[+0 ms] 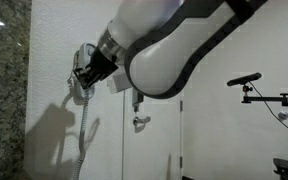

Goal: Hang up the telephone cord on the handset

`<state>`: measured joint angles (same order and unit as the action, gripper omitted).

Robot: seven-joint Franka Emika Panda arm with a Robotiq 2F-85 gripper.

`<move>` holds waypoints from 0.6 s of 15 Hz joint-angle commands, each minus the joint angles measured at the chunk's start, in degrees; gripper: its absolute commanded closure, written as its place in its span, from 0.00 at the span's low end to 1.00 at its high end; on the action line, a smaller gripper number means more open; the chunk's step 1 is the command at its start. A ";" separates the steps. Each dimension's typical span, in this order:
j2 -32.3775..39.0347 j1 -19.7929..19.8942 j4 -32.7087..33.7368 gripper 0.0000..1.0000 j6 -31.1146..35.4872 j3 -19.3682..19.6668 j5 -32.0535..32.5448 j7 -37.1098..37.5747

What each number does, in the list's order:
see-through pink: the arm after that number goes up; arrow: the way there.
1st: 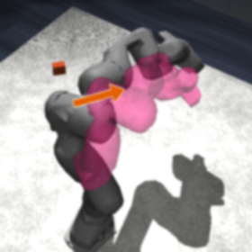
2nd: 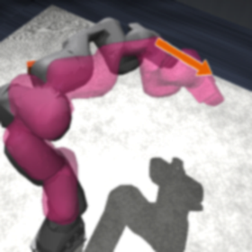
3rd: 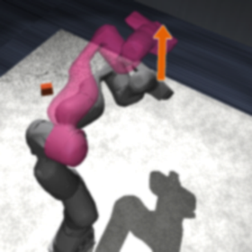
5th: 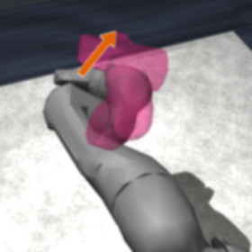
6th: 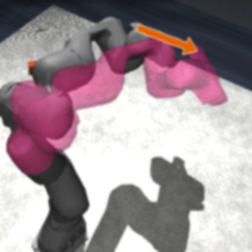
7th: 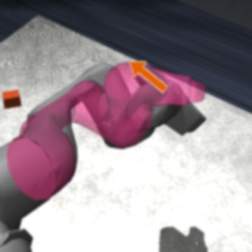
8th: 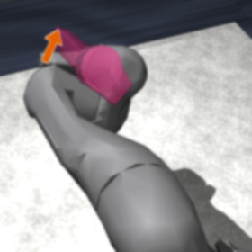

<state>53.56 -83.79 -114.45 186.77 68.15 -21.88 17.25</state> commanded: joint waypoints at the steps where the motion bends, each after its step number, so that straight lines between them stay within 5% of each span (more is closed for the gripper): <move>1: 1.90 -4.03 -0.82 0.97 -0.98 5.13 -0.34 0.49; 5: 3.07 -4.68 -0.93 0.97 -0.18 7.40 -0.82 1.04; 6: 1.68 -3.62 -0.30 0.97 0.09 5.45 0.19 0.12; 7: 1.73 -3.59 -0.29 0.87 0.09 5.55 0.20 0.12; 9: 1.74 -3.51 -0.30 0.87 0.09 5.29 0.21 0.12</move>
<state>55.45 -87.38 -114.68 186.74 73.48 -21.93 17.26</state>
